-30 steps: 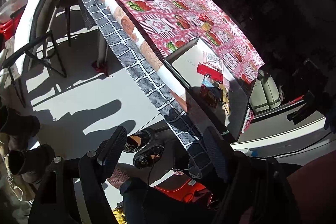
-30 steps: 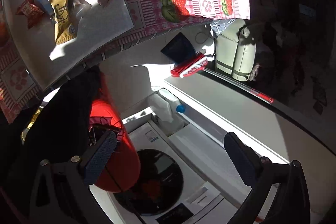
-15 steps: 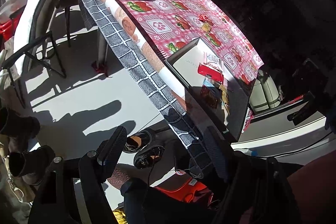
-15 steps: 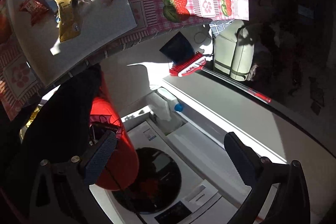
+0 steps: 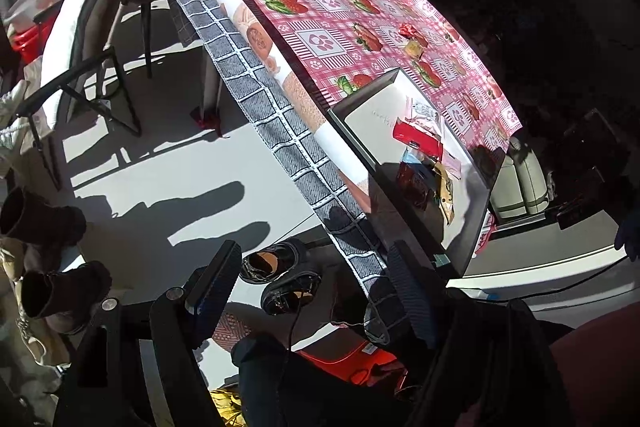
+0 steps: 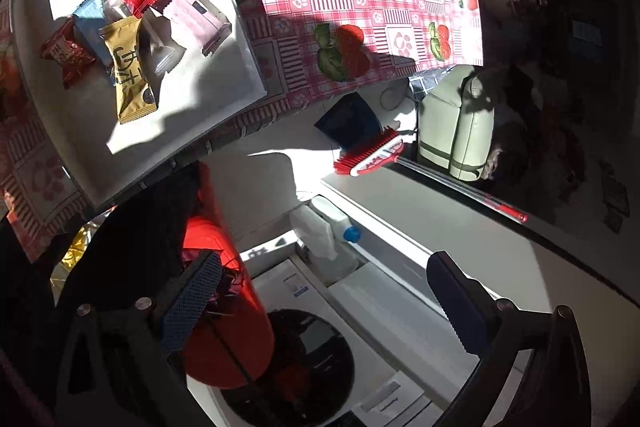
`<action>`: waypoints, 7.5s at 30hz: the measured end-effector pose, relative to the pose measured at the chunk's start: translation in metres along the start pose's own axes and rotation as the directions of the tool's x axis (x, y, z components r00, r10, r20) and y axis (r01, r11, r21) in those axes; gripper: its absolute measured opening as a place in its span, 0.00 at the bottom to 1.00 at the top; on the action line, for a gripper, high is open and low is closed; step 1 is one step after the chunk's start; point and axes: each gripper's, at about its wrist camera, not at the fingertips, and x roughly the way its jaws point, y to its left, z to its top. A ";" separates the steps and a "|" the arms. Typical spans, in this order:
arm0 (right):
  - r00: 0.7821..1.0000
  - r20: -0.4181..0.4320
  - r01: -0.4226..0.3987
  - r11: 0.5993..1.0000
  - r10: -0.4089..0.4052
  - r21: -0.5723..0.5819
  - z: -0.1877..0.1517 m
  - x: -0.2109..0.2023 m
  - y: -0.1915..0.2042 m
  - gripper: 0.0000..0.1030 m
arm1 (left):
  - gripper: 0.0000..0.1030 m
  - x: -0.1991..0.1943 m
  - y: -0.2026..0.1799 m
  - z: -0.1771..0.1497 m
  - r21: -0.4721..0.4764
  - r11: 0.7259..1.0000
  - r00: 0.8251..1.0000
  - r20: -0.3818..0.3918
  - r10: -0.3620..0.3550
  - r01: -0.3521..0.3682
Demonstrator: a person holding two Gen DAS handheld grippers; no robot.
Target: Organize snacks
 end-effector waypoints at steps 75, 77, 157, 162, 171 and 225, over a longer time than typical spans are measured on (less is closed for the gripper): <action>0.491 0.265 -0.849 0.524 0.830 -0.070 0.469 0.038 -0.125 1.00 | 0.77 0.122 -0.333 0.137 -0.444 0.761 0.879 -0.294 0.374 -0.473; 0.497 0.254 -0.841 0.532 0.830 -0.094 0.479 0.026 -0.107 1.00 | 0.77 0.134 -0.335 0.154 -0.410 0.779 0.877 -0.294 0.379 -0.474; 0.712 0.188 -0.620 0.732 0.676 -0.282 0.327 0.177 -0.214 0.89 | 0.90 0.379 -0.339 0.219 -0.502 0.706 0.862 -0.366 0.350 -0.499; 0.777 0.189 -0.541 0.790 0.601 -0.289 0.320 0.172 -0.178 1.00 | 1.00 0.386 -0.334 0.203 -0.504 0.706 0.862 -0.377 0.339 -0.498; 0.805 0.186 -0.494 0.811 0.563 -0.314 0.334 0.161 -0.154 0.94 | 0.82 0.379 -0.333 0.231 -0.454 0.738 0.859 -0.369 0.355 -0.500; 0.609 0.165 -0.604 0.588 0.776 -0.538 0.210 0.048 -0.146 0.34 | 0.38 0.182 -0.311 0.159 -0.322 0.829 0.889 -0.202 0.412 -0.457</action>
